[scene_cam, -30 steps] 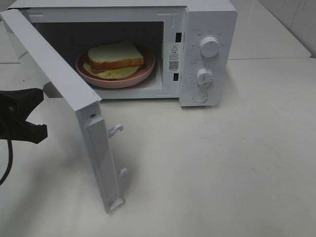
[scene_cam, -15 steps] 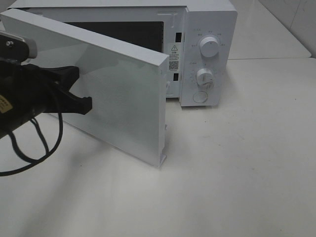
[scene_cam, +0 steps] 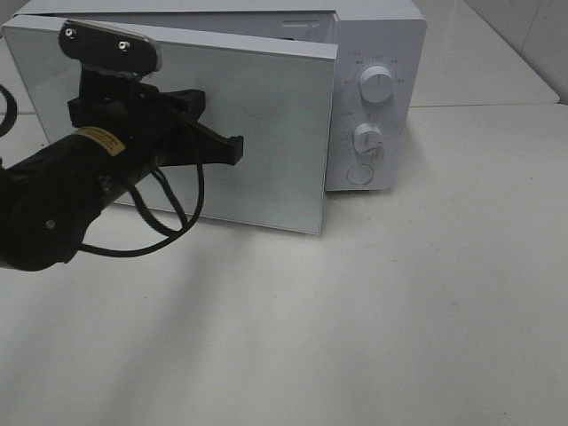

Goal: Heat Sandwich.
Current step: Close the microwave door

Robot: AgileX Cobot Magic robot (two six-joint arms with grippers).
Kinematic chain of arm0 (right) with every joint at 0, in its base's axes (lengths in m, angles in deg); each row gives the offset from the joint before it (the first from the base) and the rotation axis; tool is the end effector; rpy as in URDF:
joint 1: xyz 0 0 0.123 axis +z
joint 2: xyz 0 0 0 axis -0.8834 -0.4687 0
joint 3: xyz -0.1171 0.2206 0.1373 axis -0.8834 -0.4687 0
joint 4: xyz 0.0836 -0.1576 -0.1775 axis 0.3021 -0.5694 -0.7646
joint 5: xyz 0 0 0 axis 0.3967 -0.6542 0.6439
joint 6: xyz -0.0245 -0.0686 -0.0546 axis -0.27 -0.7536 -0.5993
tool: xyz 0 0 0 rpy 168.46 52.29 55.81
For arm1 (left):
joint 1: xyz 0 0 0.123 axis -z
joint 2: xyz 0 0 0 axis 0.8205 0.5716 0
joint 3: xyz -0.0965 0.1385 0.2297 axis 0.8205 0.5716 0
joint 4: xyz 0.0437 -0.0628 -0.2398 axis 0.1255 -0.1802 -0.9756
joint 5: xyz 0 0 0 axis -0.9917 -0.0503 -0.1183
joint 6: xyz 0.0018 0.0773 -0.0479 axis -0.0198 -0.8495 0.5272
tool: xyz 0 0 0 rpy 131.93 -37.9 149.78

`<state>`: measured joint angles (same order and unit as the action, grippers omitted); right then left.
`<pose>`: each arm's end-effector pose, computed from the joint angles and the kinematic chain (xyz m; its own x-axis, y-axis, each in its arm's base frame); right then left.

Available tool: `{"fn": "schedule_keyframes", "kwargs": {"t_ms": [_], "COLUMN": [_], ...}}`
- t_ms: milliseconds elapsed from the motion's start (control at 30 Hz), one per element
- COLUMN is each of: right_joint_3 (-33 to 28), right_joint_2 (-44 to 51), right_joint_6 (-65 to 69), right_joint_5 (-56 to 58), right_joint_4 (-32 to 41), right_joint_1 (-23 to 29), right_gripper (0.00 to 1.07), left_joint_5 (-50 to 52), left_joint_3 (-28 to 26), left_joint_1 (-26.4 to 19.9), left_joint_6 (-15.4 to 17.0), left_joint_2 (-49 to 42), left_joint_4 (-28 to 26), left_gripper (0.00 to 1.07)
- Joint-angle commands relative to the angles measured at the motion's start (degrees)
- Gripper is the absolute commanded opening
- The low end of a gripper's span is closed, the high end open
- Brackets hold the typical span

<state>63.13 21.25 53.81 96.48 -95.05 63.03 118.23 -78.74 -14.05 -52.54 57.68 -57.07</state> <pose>-0.0066 -0.0106 0.2817 -0.4196 0.0842 -0.9038 0.1253 0.9915 0.0342 0.2800 -0.2062 0.1781 -0.1201 0.1133 -0.9863 0.3902 0.9189 0.0581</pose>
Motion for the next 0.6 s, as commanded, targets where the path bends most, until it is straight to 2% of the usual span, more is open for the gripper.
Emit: {"fn": "schedule_keyframes", "kwargs": {"t_ms": [33,167,600], "right_joint_3": [-0.1,-0.1,-0.1], "right_joint_2": [1.5,1.5,1.5], "right_joint_6": [0.0,0.0,0.0], "right_joint_5": [-0.5,-0.5,-0.5], "right_joint_4": [0.1,0.1,0.1], "right_joint_1": [-0.3,-0.3,-0.3], "right_gripper": [0.75,0.75,0.75], "left_joint_5": [-0.6,-0.9,-5.6], "left_joint_3": [-3.7,-7.2,-17.8], "left_joint_1": [1.2,1.5,1.5], "left_joint_6": [-3.1,-4.1,-5.3], "left_joint_2": [1.6,3.8,10.3], "left_joint_4": [-4.7,-6.8,-8.0], "left_gripper": [0.00,0.00,0.00]}}
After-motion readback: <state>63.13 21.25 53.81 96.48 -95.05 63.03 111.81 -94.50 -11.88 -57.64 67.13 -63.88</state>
